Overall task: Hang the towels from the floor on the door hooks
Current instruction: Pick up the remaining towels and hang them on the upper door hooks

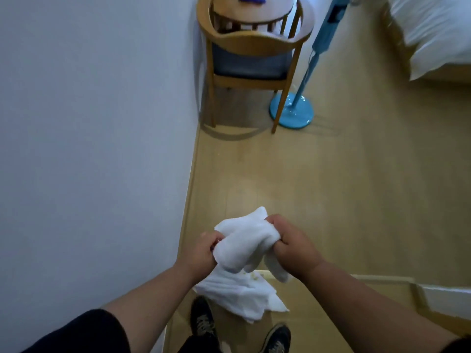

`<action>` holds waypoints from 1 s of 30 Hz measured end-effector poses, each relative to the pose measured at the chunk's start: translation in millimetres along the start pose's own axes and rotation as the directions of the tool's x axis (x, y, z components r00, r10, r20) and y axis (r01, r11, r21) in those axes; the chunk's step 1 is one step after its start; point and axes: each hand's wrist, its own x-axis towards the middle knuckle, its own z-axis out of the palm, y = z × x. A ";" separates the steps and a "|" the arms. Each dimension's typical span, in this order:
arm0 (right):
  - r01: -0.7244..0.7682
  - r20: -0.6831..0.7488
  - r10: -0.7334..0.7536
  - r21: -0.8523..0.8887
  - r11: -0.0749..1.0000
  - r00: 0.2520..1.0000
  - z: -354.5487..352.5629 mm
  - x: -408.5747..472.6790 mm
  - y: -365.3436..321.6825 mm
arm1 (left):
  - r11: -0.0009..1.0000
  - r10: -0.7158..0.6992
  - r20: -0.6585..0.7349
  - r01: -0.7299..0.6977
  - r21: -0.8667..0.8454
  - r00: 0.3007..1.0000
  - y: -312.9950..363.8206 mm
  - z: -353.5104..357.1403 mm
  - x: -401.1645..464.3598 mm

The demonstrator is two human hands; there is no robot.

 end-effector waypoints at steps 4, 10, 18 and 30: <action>0.017 -0.084 -0.015 0.027 0.999 0.996 -35.1 -26.1 -31.7 | 0.997 0.063 -0.064 -0.059 0.059 0.996 59.1 -37.1 1.3; 0.048 -0.226 -0.036 0.047 0.998 0.973 -75.3 -47.6 -52.4 | 0.838 0.510 -0.051 -0.483 0.253 0.858 140.2 -79.6 -8.4; 0.004 -0.269 -0.022 -0.068 0.998 0.963 -122.4 -59.0 -97.0 | 0.625 0.760 0.013 -0.735 0.262 0.650 233.6 -75.4 -38.2; 0.132 -0.400 -0.153 -0.079 0.988 0.904 -109.0 -107.0 -133.4 | 0.849 0.413 -0.123 -0.332 0.411 0.903 286.9 -105.2 -48.5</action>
